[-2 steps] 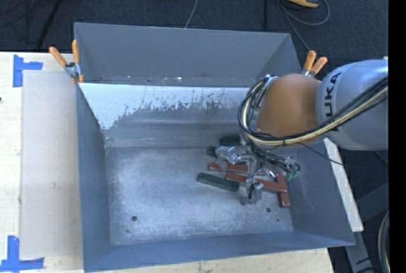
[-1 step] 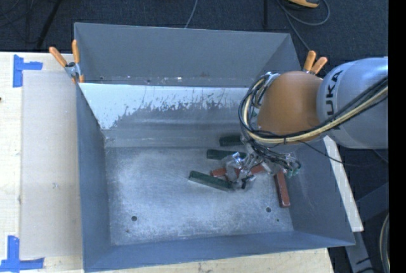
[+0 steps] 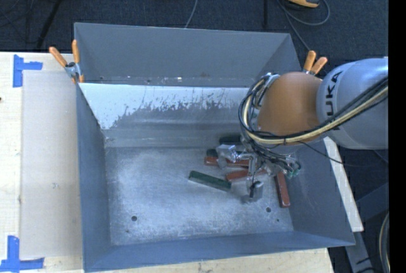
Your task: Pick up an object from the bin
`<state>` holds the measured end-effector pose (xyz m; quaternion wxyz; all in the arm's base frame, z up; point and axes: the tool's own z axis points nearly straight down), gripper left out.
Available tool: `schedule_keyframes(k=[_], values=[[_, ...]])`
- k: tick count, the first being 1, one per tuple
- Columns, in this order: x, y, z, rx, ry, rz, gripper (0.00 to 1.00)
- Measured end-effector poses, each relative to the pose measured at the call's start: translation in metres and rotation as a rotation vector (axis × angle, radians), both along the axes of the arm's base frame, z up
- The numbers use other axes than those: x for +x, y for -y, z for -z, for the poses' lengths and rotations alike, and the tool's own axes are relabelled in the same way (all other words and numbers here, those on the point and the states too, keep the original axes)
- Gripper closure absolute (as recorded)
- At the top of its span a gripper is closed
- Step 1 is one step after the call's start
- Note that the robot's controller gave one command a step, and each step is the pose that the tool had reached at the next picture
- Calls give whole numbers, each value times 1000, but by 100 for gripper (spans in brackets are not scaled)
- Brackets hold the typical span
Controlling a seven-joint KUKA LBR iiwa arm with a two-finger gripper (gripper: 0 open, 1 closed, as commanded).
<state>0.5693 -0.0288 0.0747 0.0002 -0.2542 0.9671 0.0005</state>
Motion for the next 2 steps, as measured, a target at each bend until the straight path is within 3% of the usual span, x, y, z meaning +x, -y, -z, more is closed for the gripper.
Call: schedule_keyframes(k=[1,2], values=[[0,0,0,0,0,1,100],[9,30,-134,-2,6,-364,100]])
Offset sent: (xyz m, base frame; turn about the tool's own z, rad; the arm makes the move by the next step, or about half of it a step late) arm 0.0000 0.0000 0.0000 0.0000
